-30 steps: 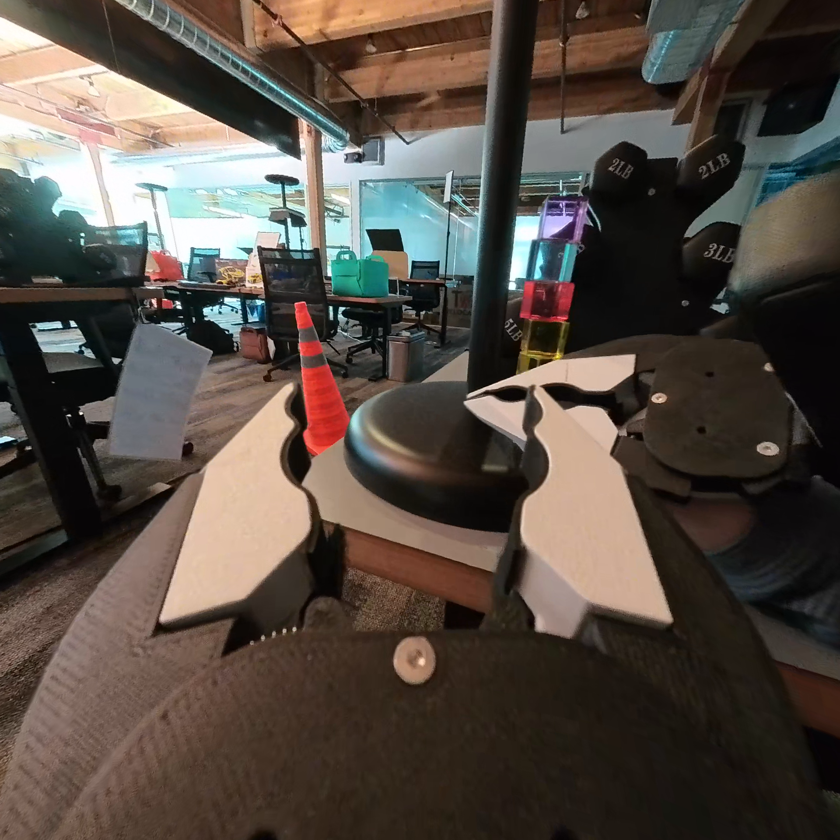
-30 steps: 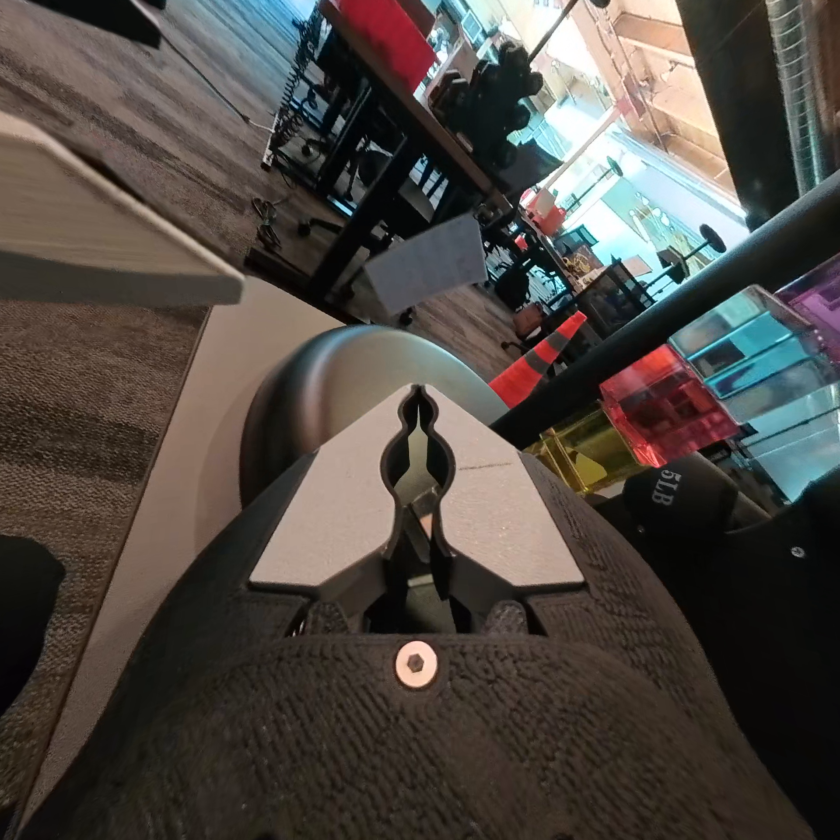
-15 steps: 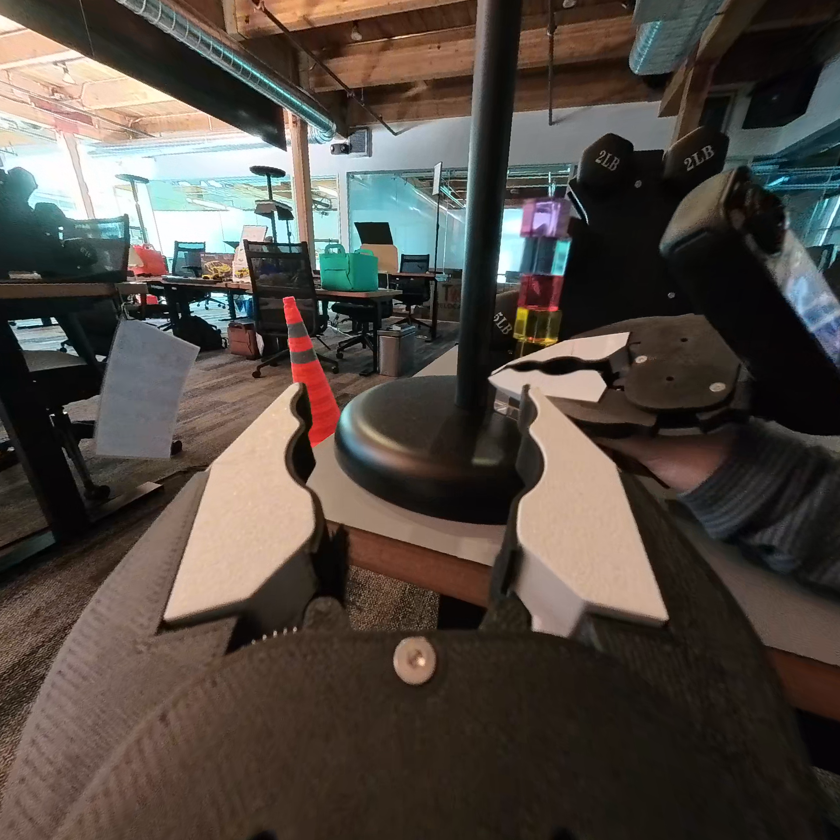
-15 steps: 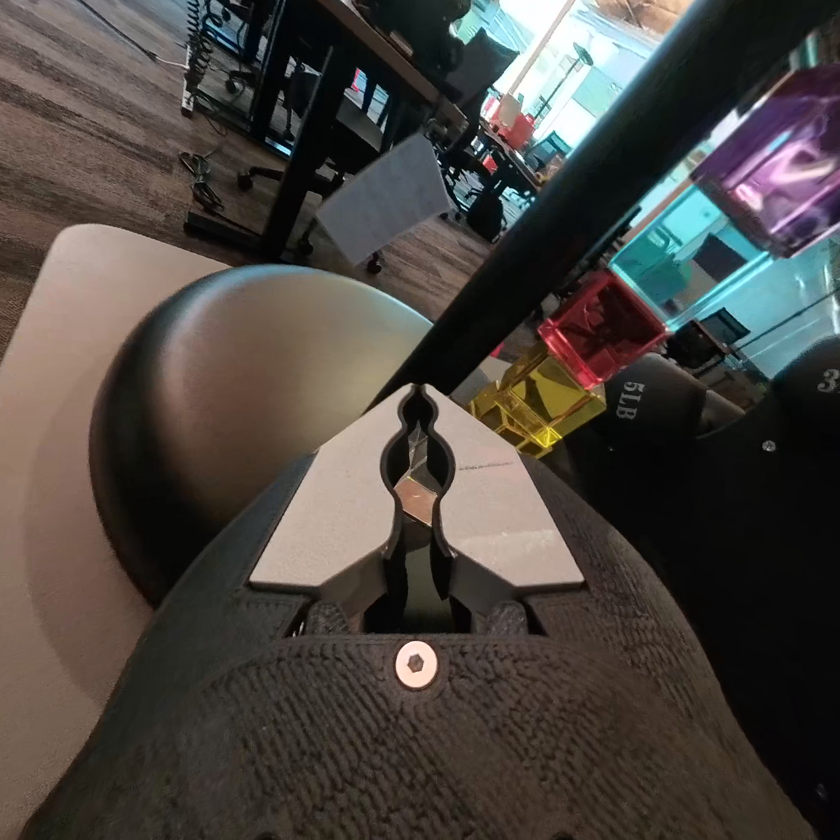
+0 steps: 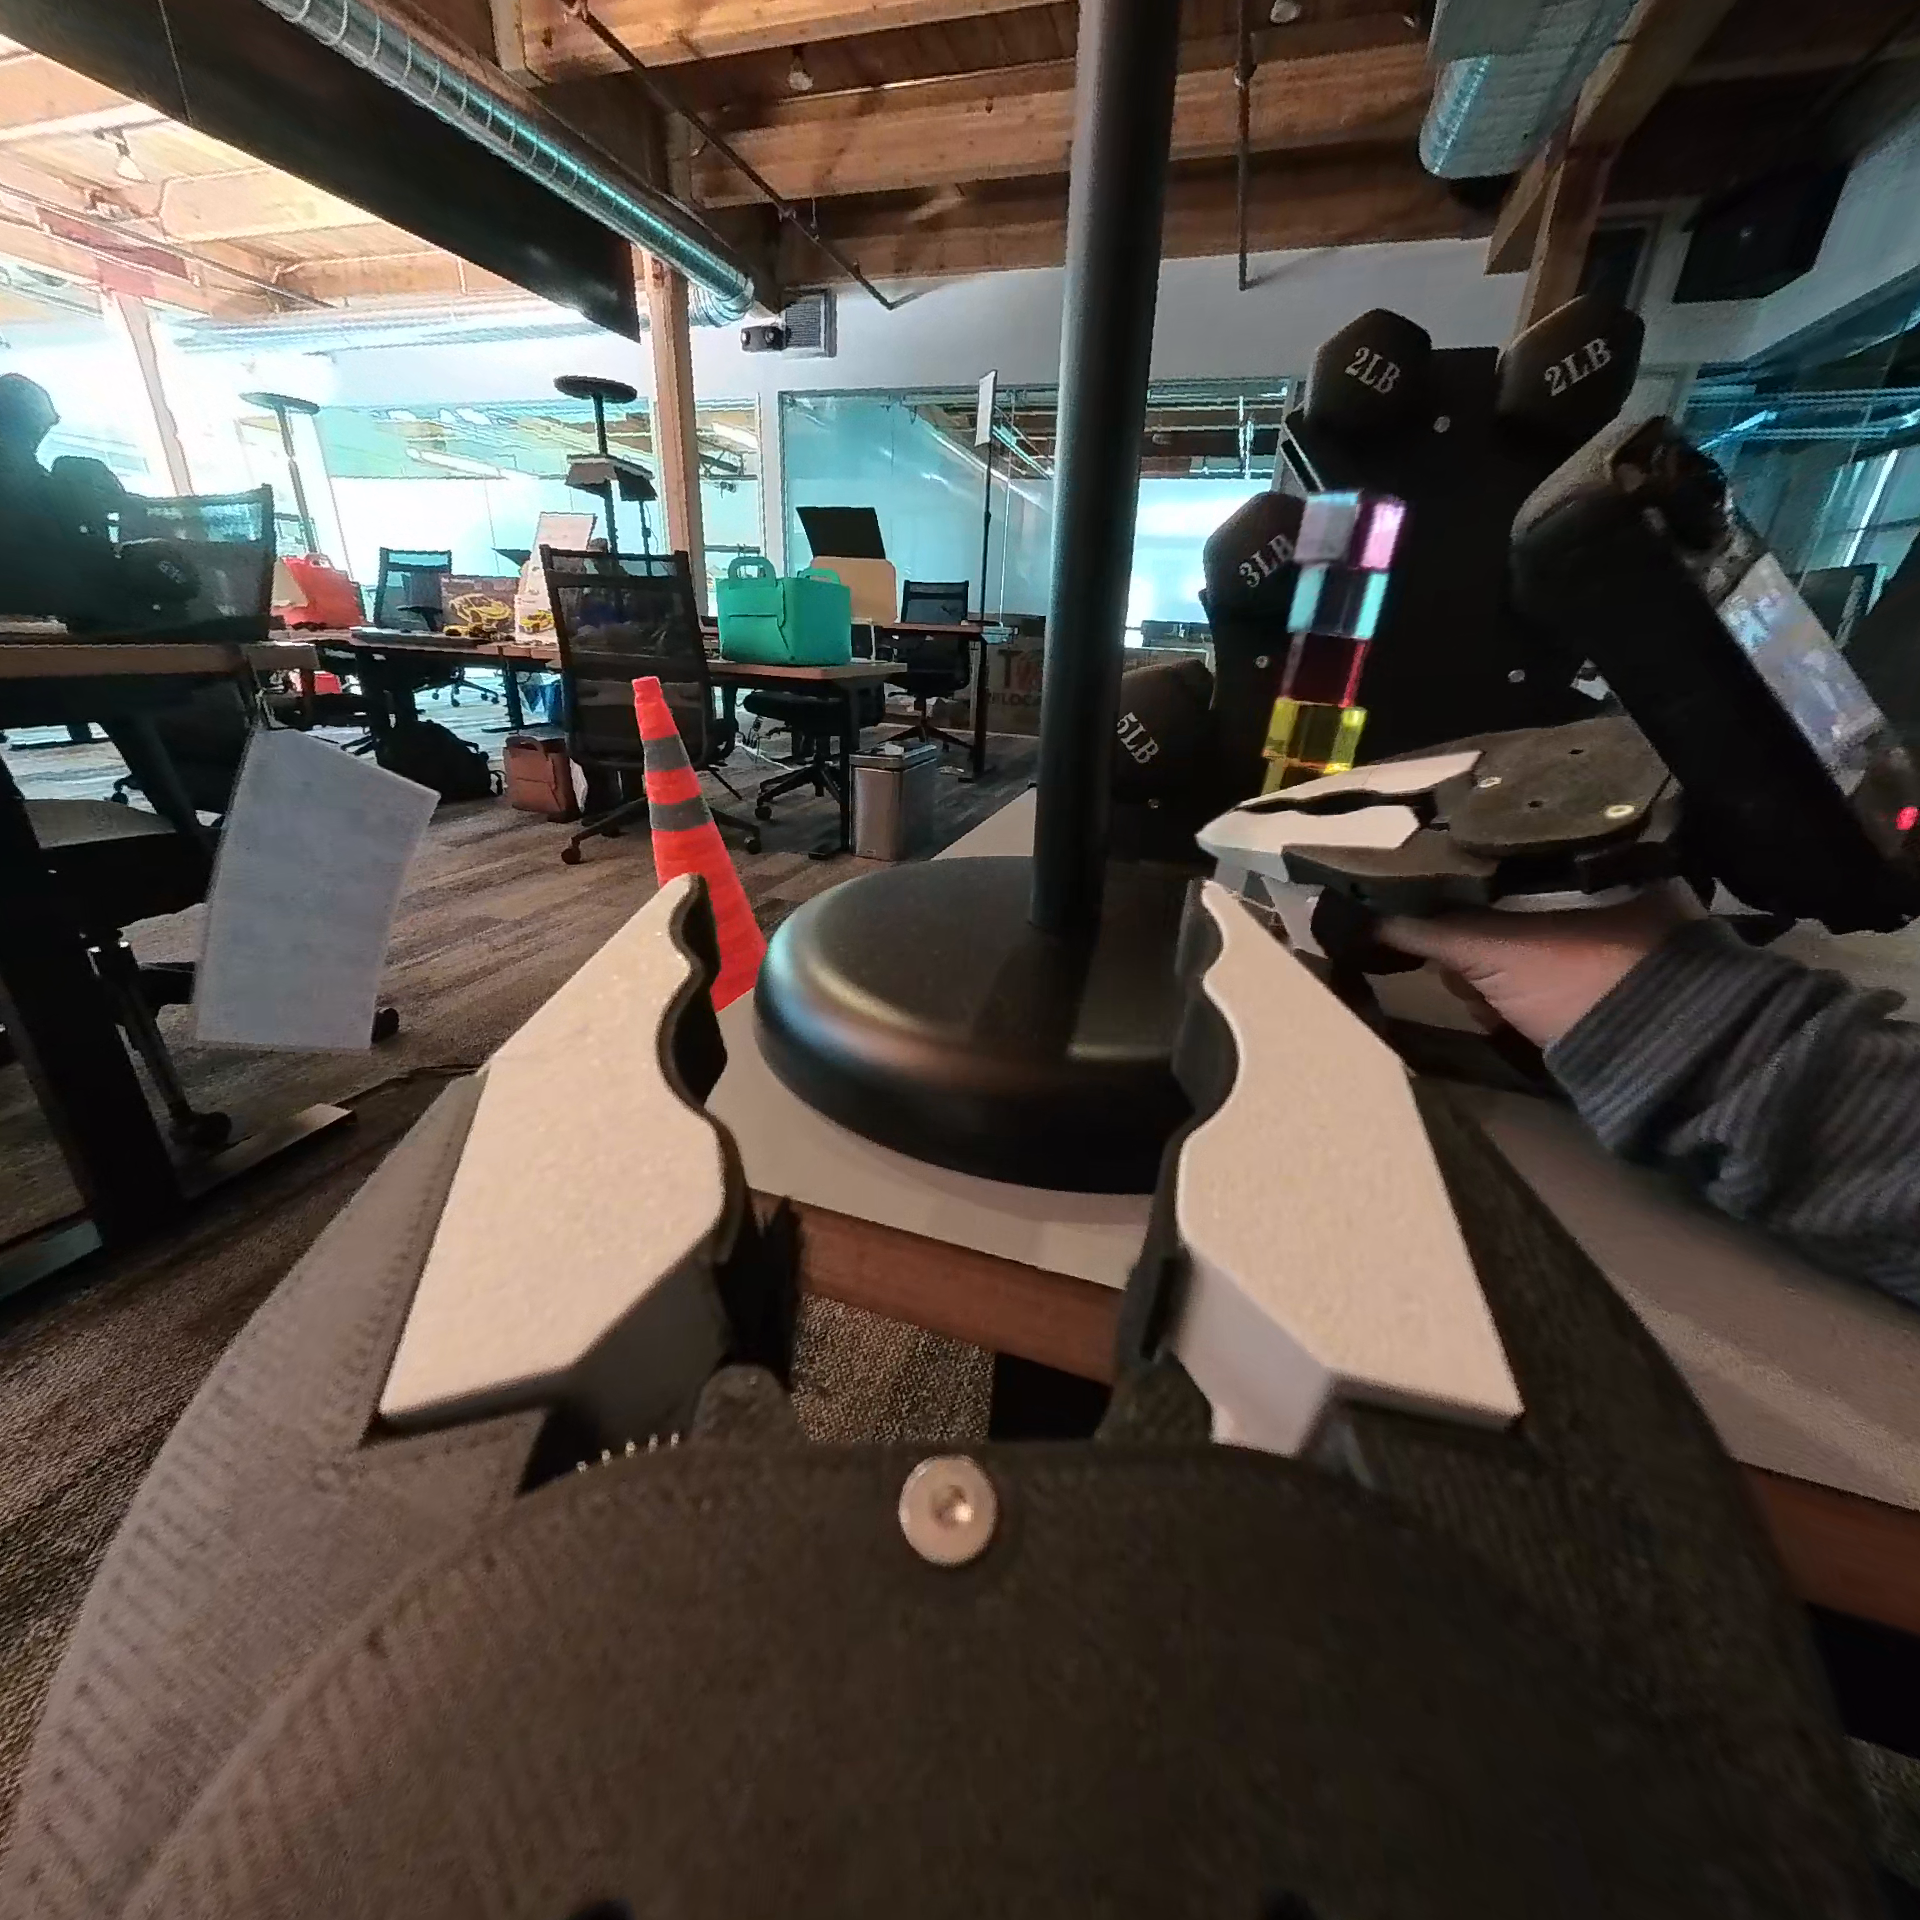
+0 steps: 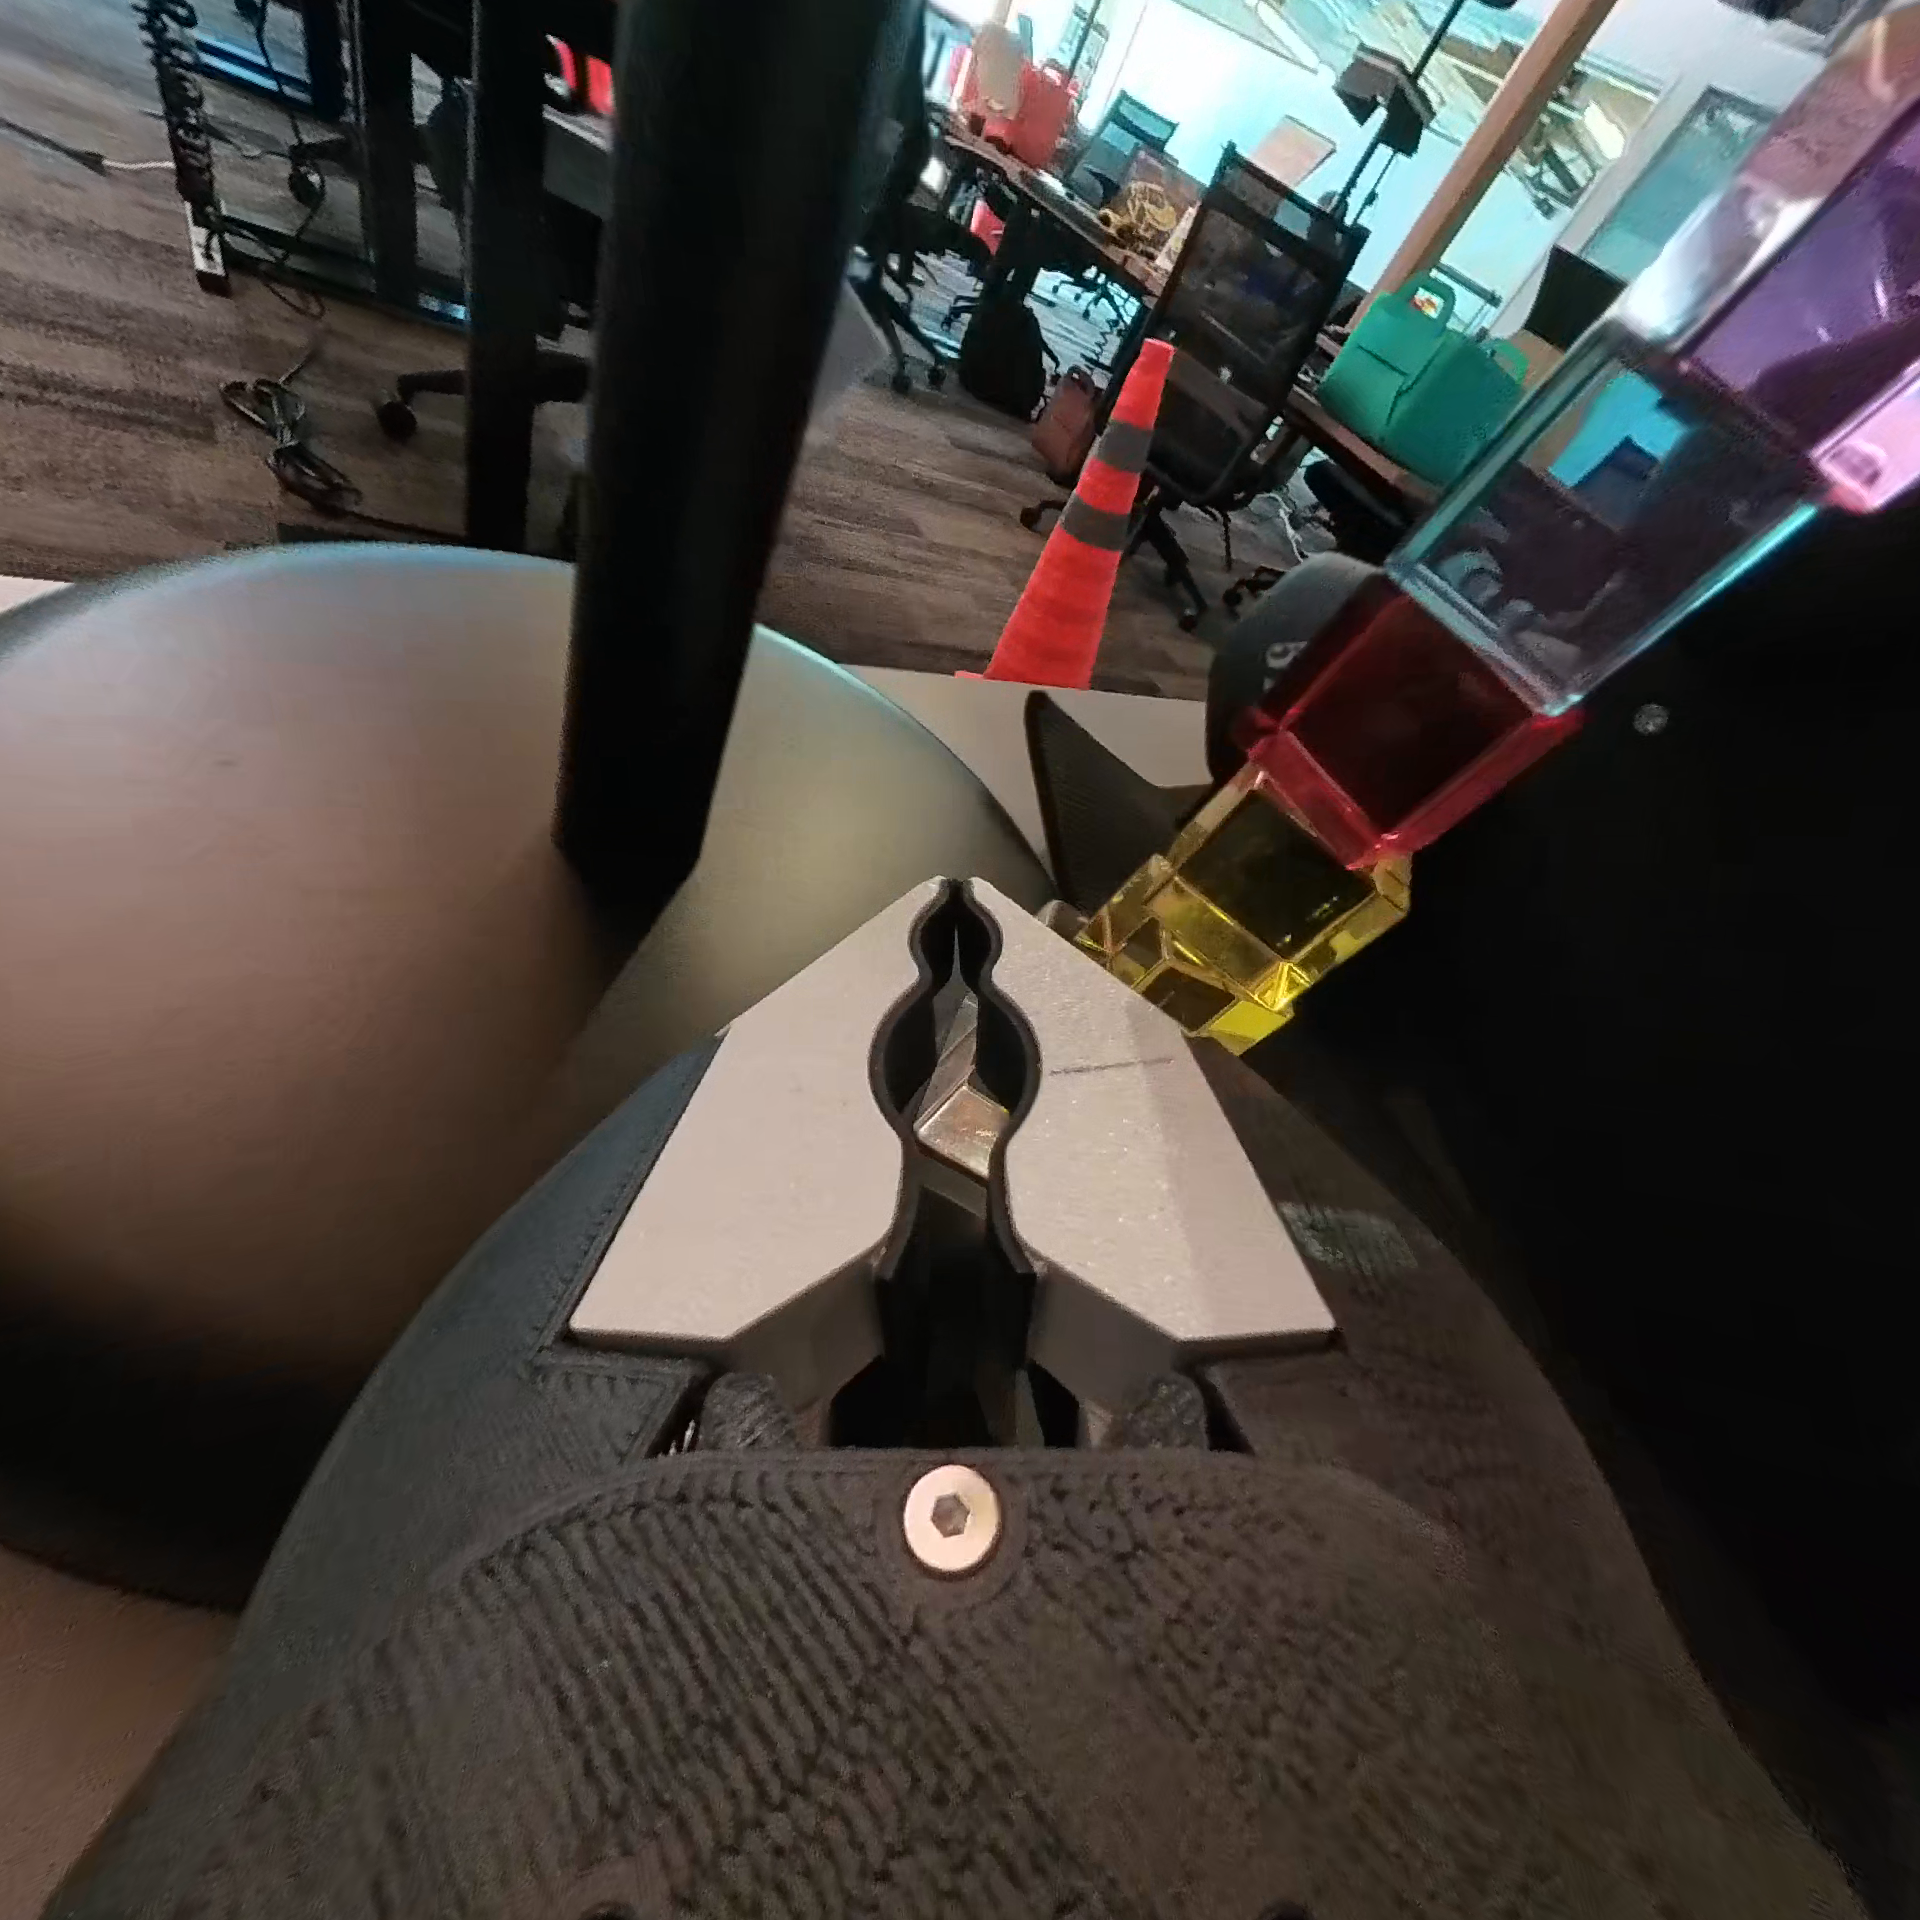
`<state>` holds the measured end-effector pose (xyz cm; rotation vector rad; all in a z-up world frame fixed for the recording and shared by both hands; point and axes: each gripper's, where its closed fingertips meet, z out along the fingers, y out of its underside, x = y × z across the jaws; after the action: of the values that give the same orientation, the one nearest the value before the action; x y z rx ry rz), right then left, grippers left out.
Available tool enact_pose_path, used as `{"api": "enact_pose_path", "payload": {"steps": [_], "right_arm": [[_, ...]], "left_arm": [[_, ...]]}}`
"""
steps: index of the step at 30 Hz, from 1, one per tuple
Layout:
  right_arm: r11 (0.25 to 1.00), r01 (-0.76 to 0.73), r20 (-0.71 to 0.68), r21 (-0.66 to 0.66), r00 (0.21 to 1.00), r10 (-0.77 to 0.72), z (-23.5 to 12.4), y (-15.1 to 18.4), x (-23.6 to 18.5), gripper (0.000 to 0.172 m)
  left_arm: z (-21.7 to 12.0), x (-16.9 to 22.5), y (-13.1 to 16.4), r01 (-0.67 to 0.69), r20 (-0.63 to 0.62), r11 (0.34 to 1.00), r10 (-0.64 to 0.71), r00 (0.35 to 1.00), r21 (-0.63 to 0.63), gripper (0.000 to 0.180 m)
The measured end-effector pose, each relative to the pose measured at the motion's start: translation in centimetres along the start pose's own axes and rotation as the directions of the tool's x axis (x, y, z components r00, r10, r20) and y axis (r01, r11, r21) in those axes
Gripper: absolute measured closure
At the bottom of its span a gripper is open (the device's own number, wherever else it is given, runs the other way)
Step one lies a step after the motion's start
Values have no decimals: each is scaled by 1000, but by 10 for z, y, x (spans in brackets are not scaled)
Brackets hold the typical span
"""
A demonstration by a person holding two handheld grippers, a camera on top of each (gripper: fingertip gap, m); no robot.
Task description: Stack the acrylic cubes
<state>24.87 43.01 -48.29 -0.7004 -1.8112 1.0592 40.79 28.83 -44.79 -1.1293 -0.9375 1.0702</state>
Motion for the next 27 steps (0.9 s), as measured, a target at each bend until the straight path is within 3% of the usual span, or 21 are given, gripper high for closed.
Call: {"api": "enact_pose_path", "payload": {"steps": [11,21,27], "right_arm": [[992,-124,-23,-24,992,124,1,15,24,172],[983,119,-22,139,993,-117,-15,-8,-1,172],[916,214,-27,339,975,-218,-58,-40,-21,172]], "left_arm": [[-2,-1,-1,3,-1,1000,-3,1000,3,93],[-1,5,-2,6,-17,1000,-6,1000,0,94],[-1,5,-7,-19,-18,1000,19,1000,2,94]]}}
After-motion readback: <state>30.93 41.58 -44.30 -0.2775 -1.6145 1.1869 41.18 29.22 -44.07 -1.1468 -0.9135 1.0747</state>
